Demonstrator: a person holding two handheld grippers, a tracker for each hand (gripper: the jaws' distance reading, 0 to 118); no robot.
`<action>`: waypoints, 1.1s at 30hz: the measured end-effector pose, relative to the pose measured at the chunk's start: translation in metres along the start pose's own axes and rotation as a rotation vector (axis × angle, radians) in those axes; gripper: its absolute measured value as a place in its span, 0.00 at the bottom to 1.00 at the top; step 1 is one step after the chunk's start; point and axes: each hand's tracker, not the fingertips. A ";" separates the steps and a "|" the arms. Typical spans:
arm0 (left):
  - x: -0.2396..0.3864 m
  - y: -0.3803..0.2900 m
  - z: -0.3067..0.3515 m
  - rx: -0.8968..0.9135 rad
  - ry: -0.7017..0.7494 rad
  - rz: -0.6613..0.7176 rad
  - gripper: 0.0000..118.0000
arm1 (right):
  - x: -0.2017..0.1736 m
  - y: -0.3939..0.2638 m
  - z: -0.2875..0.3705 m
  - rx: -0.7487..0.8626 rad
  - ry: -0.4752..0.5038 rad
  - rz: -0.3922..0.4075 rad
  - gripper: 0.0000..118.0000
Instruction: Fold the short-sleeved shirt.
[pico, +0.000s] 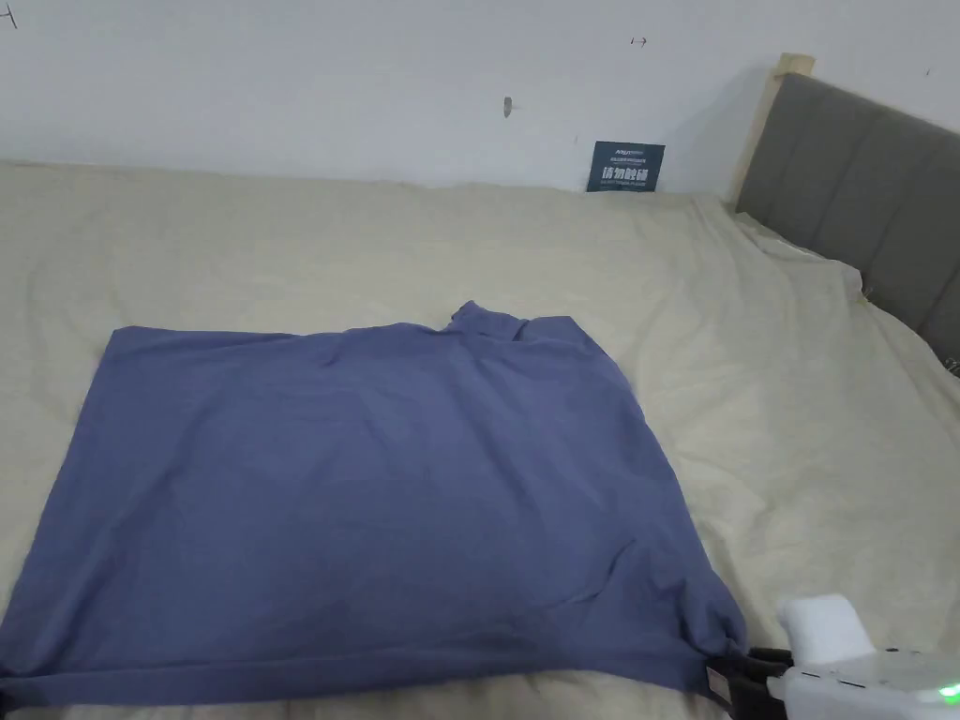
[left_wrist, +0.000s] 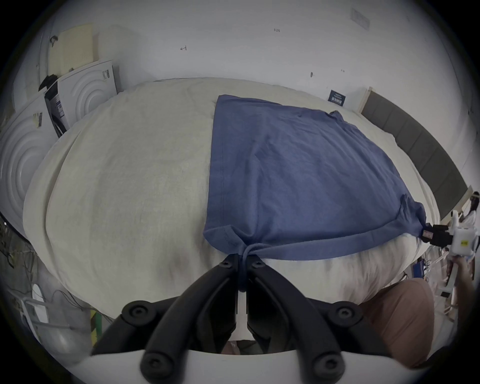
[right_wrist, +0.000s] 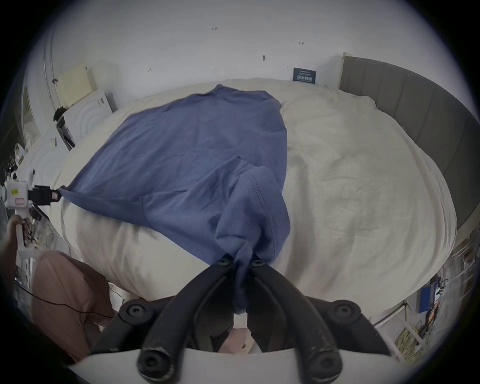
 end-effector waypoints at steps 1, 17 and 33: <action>-0.001 0.002 0.002 0.000 -0.005 0.011 0.04 | 0.001 0.001 0.005 0.007 0.018 -0.014 0.05; -0.036 0.124 -0.004 0.017 -0.129 0.173 0.04 | -0.008 0.155 0.024 0.076 0.037 -0.048 0.05; -0.084 0.229 -0.145 -0.190 -0.140 0.409 0.18 | 0.010 0.266 -0.168 -0.226 -0.076 -0.299 0.55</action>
